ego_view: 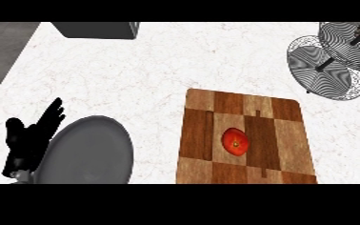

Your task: Pick the cupcake from the cutting board and place it in the tiered basket

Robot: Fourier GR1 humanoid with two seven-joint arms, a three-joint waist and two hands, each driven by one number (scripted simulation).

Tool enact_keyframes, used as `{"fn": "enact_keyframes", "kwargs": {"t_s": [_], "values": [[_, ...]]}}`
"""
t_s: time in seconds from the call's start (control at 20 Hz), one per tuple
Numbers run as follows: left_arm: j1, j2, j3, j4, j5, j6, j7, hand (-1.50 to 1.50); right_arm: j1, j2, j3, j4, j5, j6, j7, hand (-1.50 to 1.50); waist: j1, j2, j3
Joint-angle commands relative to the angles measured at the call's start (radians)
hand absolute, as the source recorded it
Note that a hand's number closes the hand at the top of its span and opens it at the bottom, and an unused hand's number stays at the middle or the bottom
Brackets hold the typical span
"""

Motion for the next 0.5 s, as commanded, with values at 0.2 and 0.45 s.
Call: {"fn": "enact_keyframes", "kwargs": {"t_s": [0.2, 0.45], "values": [[0.005, 0.036, 0.057, 0.064, 0.014, -0.002, -0.01, 0.0, 0.004, -0.039, -0.162, -0.12, -0.179, -0.051, 0.073, -1.5, -0.062, -0.023, -0.001], [0.095, 0.022, 0.059, 0.018, 0.012, -0.001, -0.038, 0.0, 0.105, -0.054, -0.274, -0.254, -0.329, -0.1, -0.063, -1.5, -0.09, -0.041, 0.0]]}}
